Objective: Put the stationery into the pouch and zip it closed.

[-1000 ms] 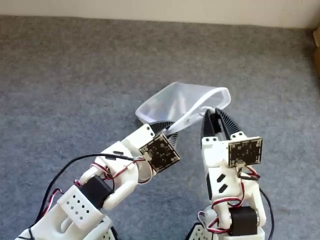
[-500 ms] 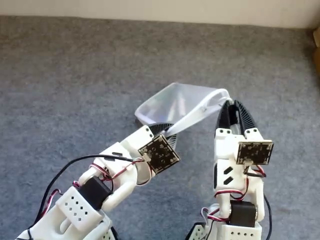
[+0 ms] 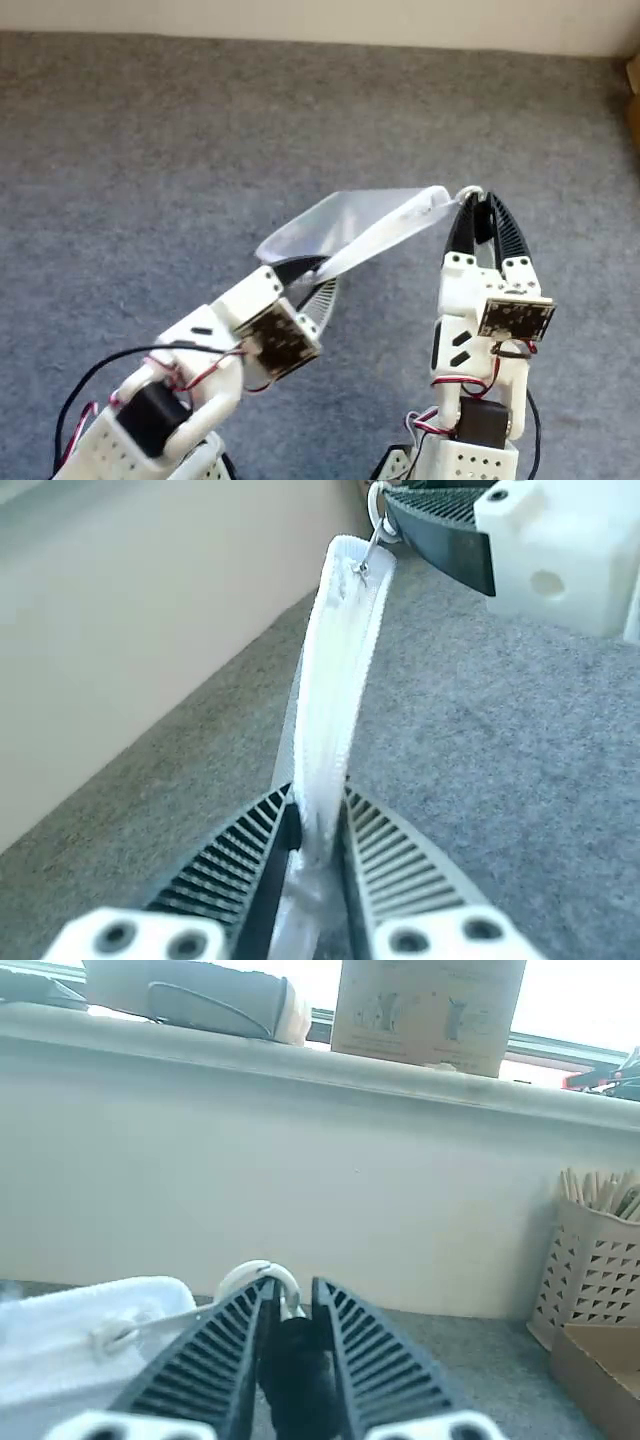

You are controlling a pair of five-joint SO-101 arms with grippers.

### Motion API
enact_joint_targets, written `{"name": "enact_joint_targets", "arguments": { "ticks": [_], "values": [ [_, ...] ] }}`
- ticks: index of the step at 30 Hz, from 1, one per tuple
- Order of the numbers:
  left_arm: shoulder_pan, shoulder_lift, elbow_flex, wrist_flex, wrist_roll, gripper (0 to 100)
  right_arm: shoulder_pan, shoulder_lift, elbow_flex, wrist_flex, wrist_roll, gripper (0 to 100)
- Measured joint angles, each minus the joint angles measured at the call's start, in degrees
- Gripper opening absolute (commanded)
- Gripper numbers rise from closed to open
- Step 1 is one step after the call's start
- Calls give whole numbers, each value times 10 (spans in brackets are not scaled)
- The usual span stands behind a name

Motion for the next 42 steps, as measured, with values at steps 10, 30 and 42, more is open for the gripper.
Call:
{"name": "enact_joint_targets", "arguments": {
  "ticks": [10, 30, 42],
  "values": [
    [-13, -104, 0, 61, 0, 5, -1, 0, 0, -2, 0, 5],
    [-54, -133, 23, 68, 5, 196, -87, -1, -45, 171, -1, 315],
    [-60, -133, 18, 75, 32, 197, -144, 0, -250, 466, 0, 315]
  ]
}}
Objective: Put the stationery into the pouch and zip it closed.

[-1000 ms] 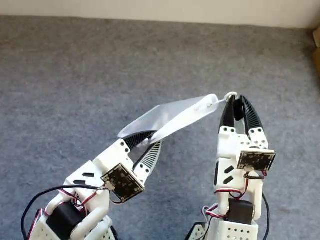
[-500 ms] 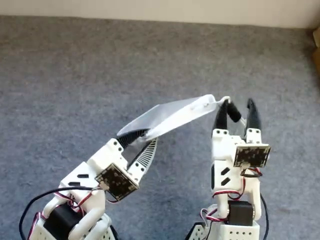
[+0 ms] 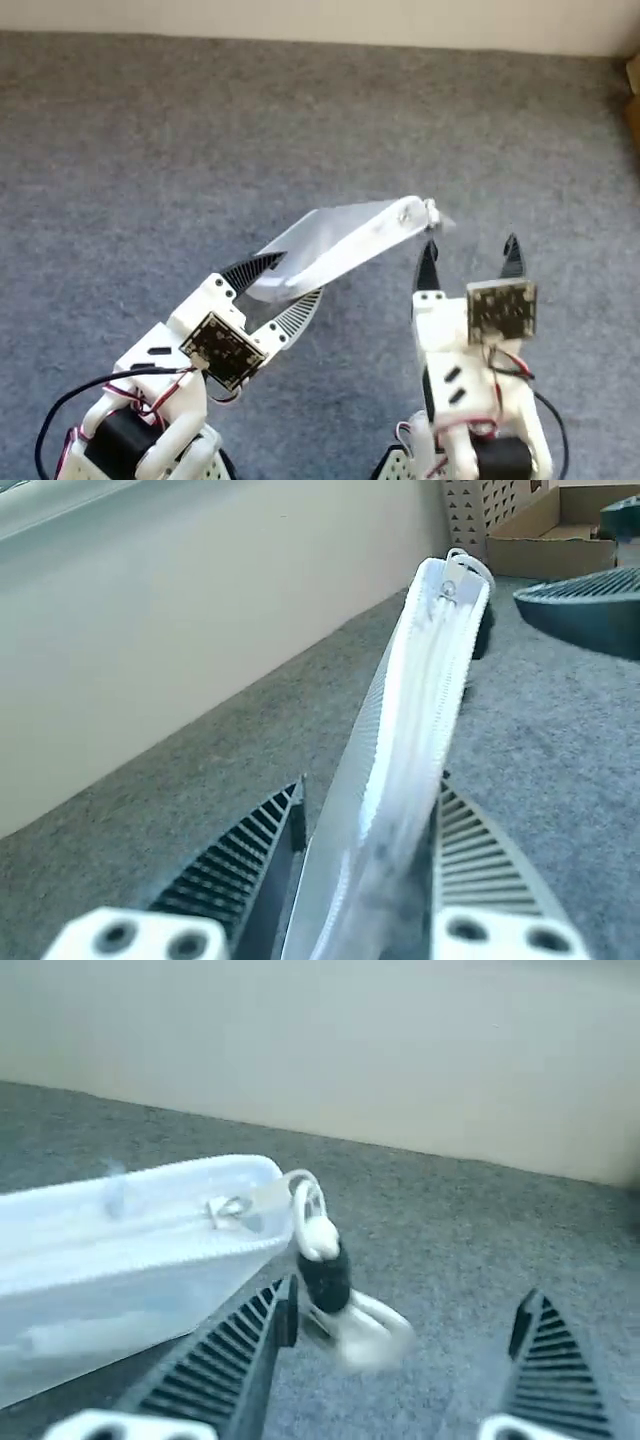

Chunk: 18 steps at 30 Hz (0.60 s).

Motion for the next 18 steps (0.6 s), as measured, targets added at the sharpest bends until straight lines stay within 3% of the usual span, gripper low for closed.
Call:
{"name": "enact_joint_targets", "arguments": {
  "ticks": [9, 18],
  "values": [
    [0, -1, -141, 138, 33, 195, -84, -1, -184, 186, 0, 315],
    [-9, -3, -284, 215, 40, 193, -97, -1, -275, 269, 0, 315]
  ]
}}
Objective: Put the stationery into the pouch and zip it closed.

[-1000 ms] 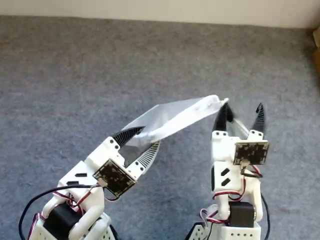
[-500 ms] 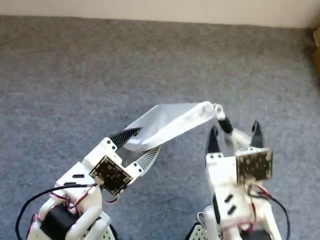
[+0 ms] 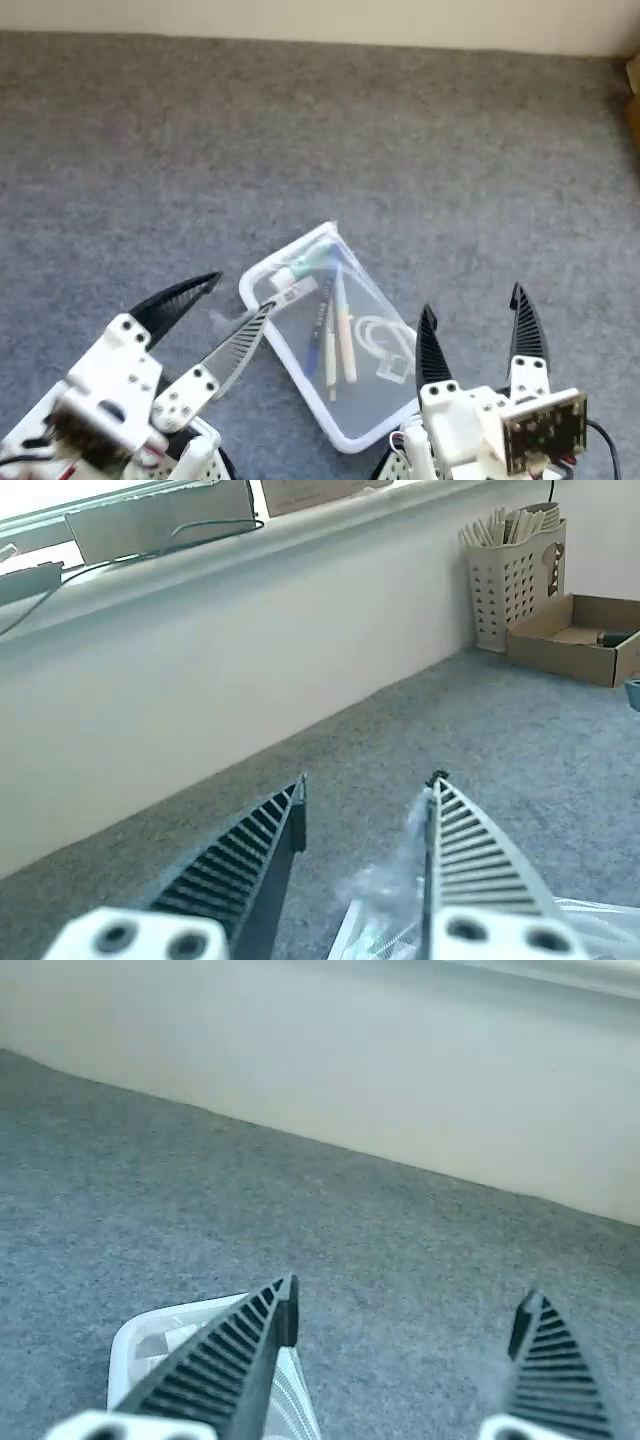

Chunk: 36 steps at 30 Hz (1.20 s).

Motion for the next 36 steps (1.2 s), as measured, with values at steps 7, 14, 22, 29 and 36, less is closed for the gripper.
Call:
{"name": "enact_joint_targets", "arguments": {
  "ticks": [7, 14, 22, 29, 36],
  "values": [
    [-20, 0, -98, 72, 0, 192, 1, 0, -16, 62, 0, 314],
    [-164, -1, -116, 142, -39, 75, 1, 0, 47, 111, 0, 238],
    [-232, -1, -59, 147, -77, 5, 1, 0, 99, 98, 7, 12],
    [-235, 0, 86, 127, -77, 5, -1, 0, 157, 52, 67, 12],
    [-236, 0, 249, 33, -78, 5, -2, 0, 244, -25, 69, 12]
  ]
}}
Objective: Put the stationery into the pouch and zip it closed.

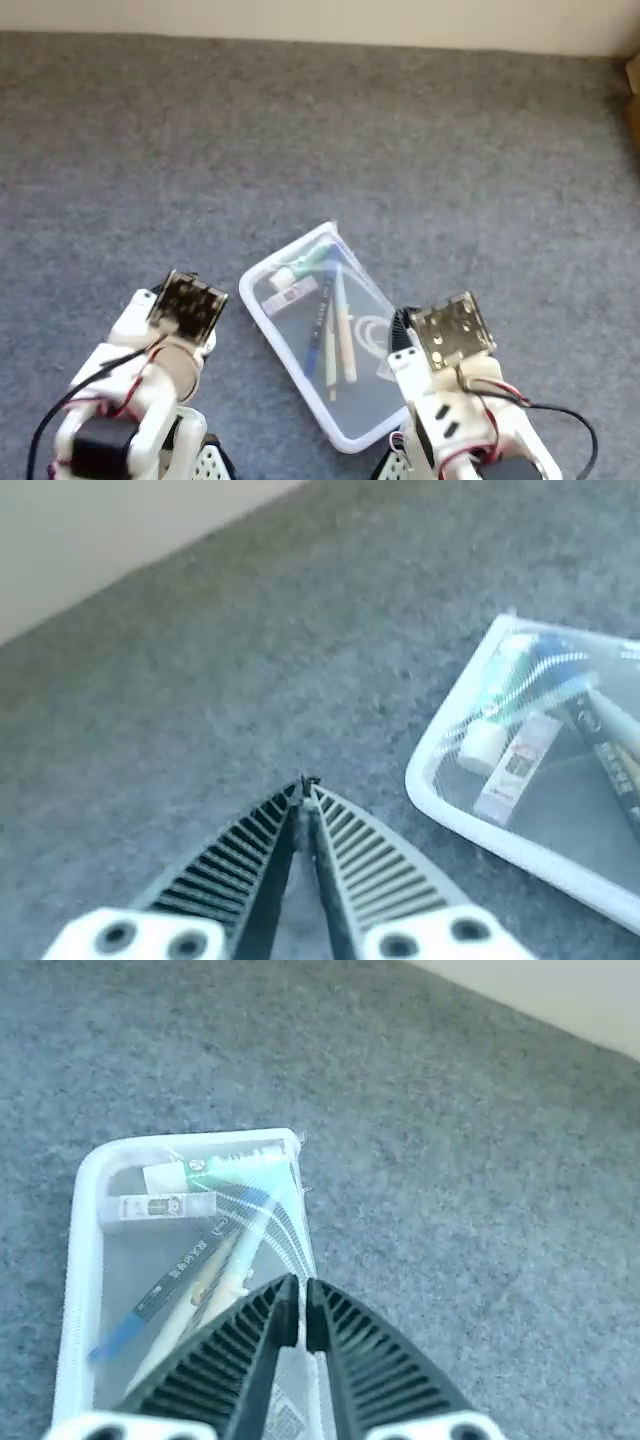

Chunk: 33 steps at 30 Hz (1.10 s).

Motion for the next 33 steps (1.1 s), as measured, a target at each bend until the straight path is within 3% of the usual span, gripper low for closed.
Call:
{"name": "enact_joint_targets", "arguments": {
  "ticks": [11, 18, 30, 33],
  "values": [
    [1, 2, 178, -47, 0, 5, 65, 3, 270, -106, 0, 12],
    [1, 2, 269, -50, 0, 5, 69, 0, 315, -122, 0, 12],
    [1, 2, 285, -85, 0, 5, 69, 0, 326, -156, -2, 4],
    [1, 2, 285, -85, 0, 5, 69, 0, 326, -156, -40, 4]
  ]
}}
